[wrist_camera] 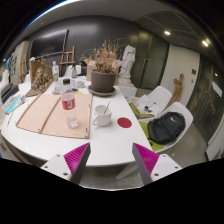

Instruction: Pour water

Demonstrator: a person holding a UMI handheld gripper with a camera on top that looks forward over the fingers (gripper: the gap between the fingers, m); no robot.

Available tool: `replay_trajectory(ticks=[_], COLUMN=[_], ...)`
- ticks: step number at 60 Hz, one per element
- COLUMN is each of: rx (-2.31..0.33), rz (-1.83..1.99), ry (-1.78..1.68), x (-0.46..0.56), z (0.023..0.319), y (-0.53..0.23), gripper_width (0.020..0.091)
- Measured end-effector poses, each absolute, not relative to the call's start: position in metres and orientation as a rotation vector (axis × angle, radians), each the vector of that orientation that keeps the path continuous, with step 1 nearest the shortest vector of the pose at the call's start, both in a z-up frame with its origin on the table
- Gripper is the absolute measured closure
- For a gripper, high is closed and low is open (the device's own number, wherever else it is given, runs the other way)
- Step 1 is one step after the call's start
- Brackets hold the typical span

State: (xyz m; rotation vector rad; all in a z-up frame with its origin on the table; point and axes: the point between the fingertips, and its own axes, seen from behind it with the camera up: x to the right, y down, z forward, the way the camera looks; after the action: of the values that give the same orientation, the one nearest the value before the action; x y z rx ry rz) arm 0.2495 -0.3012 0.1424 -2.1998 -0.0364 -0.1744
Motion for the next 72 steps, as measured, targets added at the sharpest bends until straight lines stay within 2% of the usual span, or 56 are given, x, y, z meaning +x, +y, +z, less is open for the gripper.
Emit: replay_trajectory(ticks=[21,48,52,56,59,62,64,72], rx=[-2.156,-1.995,-1.956,-1.941,-1.936,-1.921,-1.909,-1.899], rz=[-0.102,0.029,0.021,0.005,-0.002,-0.010,-0.012,-0.021], ry=[-0.095,-0.070,-0.072,-0.071,-0.056,-0.029,-0.012,0.017], x=[0.171,0.066,0.060,0.057,0.056,0.059,0.060,0.062], z=[0.129,0.072,0.070,0.064,0.061,0.061,0.062,0.060], y=[-0.255,-0.100,-0.080,-0.065,-0.056,-0.050,-0.048,-0.047], gripper_width=[0.0245,0.0260,0.0307,0.0399,0.0501,0.0668,0.0678,0.0824])
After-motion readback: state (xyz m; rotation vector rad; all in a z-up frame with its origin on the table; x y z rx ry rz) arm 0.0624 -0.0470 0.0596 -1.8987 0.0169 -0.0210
